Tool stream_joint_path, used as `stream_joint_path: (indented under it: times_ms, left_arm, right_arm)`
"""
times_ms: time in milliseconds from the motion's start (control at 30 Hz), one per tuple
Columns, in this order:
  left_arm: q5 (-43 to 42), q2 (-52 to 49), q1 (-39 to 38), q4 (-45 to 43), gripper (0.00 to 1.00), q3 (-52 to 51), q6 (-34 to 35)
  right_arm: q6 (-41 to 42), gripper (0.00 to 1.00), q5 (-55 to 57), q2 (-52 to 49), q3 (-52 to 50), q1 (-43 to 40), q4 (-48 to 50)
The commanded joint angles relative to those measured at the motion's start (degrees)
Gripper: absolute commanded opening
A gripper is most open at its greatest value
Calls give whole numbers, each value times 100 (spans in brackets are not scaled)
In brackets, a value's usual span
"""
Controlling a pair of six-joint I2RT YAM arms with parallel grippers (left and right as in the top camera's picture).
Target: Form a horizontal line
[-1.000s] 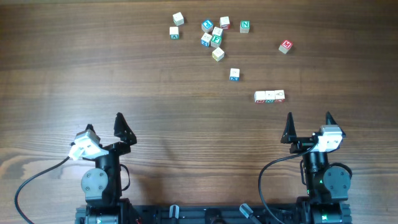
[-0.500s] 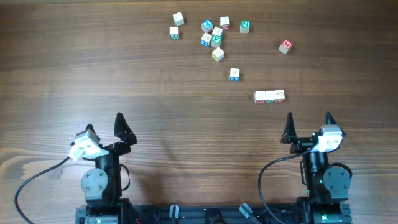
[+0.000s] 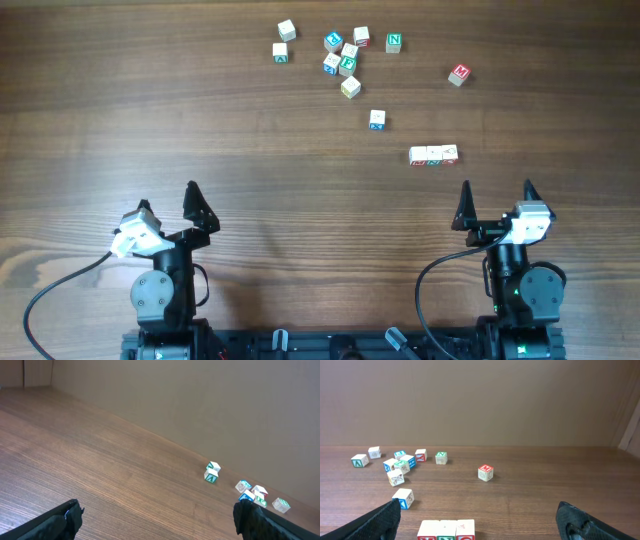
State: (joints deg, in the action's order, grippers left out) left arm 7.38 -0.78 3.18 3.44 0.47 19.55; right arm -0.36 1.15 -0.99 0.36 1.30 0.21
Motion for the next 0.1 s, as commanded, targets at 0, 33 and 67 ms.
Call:
stream_joint_path:
  times_ms: [0, 33, 67]
  left_arm:
    - [-72, 44, 48, 20, 100, -13, -131]
    - [-72, 44, 48, 20, 100, -13, -131]
    - [-72, 44, 48, 20, 100, -13, -131]
  right_arm:
    - [-101, 100, -50, 57, -7, -20, 15]
    - [-103, 100, -50, 57, -7, -20, 15]
    - [-103, 100, -50, 57, -7, -20, 15]
